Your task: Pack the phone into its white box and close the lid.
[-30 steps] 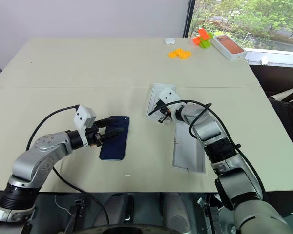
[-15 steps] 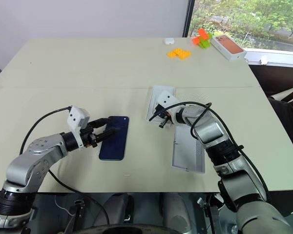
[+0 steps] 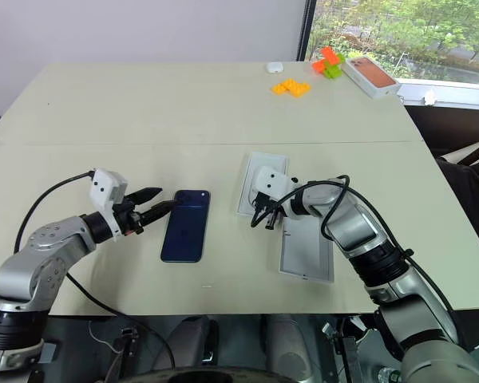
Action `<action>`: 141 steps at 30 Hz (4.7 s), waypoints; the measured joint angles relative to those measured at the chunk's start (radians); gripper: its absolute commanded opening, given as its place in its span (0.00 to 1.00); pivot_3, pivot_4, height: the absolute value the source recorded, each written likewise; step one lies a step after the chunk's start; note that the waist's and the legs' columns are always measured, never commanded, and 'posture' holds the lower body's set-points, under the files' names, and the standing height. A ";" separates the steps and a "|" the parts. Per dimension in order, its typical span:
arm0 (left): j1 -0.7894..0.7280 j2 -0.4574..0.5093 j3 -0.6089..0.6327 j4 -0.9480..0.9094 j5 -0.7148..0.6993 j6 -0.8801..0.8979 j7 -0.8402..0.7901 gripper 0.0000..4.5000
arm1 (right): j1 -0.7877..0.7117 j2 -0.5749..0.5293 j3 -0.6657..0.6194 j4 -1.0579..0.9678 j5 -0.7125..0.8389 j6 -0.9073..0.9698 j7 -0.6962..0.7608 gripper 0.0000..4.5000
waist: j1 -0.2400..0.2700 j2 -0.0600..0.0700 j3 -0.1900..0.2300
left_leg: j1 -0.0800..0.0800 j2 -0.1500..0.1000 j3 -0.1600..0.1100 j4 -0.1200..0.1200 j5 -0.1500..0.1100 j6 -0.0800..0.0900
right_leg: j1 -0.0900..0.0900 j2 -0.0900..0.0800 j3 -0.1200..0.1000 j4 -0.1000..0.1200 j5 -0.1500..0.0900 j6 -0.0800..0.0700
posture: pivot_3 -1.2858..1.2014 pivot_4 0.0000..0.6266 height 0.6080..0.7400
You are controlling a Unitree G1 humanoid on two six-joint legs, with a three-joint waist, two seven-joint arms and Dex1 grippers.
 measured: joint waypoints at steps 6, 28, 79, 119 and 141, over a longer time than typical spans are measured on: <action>0.064 0.017 0.126 -0.012 -0.052 0.048 0.022 0.66 | 0.046 -0.017 -0.089 -0.240 0.108 -0.014 0.051 0.20 | 0.002 0.000 0.000 | 0.000 0.001 -0.001 0.000 0.000 0.001 | 0.000 0.000 0.000 0.000 0.000 0.000 | 0.52 0.24 1.00; 0.028 -0.131 0.380 0.001 -0.680 0.703 0.500 1.00 | 0.036 0.094 0.163 -0.169 -0.024 0.025 -0.061 0.78 | 0.002 0.000 0.000 | 0.001 -0.001 -0.001 0.001 0.001 -0.001 | 0.001 -0.002 0.000 0.001 0.000 0.000 | 0.52 0.24 1.00; -0.032 -0.028 0.091 0.109 -1.181 0.618 0.917 1.00 | 0.022 0.235 0.175 0.089 -0.110 -0.143 -0.002 0.01 | 0.001 0.002 -0.002 | 0.017 -0.005 -0.003 -0.002 0.001 -0.002 | 0.016 -0.003 0.001 -0.001 -0.002 -0.003 | 0.52 0.24 1.00; 0.032 0.066 -0.063 0.112 -1.306 0.495 0.837 0.01 | 0.040 0.148 0.124 -0.066 -0.136 -0.075 0.000 0.00 | 0.002 0.002 0.000 | 0.000 -0.005 -0.004 -0.003 0.001 -0.003 | 0.000 -0.005 0.000 -0.003 -0.002 -0.002 | 0.52 0.24 1.00; -0.010 0.044 -0.029 0.084 -1.229 0.382 0.767 0.00 | 0.056 -0.078 -0.049 -0.271 0.004 0.141 0.042 0.39 | 0.003 0.001 0.002 | -0.003 -0.004 -0.004 -0.003 0.001 -0.002 | 0.000 -0.004 0.000 -0.007 -0.002 -0.003 | 0.52 0.24 1.00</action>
